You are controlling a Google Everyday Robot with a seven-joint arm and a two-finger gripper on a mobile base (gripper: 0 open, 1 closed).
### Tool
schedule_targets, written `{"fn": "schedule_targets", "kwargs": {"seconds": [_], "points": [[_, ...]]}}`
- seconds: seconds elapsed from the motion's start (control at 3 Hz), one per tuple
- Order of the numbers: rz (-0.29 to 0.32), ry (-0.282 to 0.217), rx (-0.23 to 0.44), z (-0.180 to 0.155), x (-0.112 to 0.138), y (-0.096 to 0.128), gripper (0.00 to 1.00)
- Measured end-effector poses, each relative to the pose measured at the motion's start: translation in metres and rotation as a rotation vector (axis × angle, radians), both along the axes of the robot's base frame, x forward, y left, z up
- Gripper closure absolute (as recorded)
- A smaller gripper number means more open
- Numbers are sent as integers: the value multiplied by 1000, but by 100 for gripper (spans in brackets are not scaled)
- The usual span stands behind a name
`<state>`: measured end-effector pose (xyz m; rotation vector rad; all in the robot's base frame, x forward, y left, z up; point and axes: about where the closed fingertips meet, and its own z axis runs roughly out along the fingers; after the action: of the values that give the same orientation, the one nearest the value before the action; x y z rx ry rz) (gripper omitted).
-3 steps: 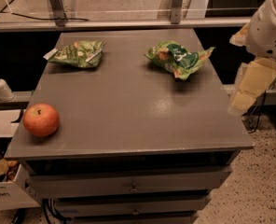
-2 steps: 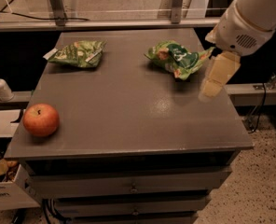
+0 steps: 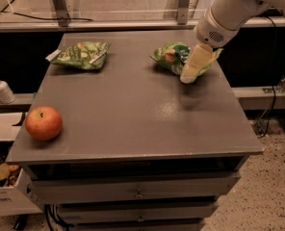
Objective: Move green rice chip bag near green jalapeno chip bag
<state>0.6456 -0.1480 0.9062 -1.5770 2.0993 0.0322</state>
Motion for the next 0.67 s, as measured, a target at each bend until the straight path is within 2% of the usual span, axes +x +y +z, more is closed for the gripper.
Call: {"fn": "schedule_targets", "kwargs": {"seconds": [0.33,0.67], "points": [[-60,-22,18,-19,47,-7,0],[-115,-20,32,-39,83,-13,0]]}}
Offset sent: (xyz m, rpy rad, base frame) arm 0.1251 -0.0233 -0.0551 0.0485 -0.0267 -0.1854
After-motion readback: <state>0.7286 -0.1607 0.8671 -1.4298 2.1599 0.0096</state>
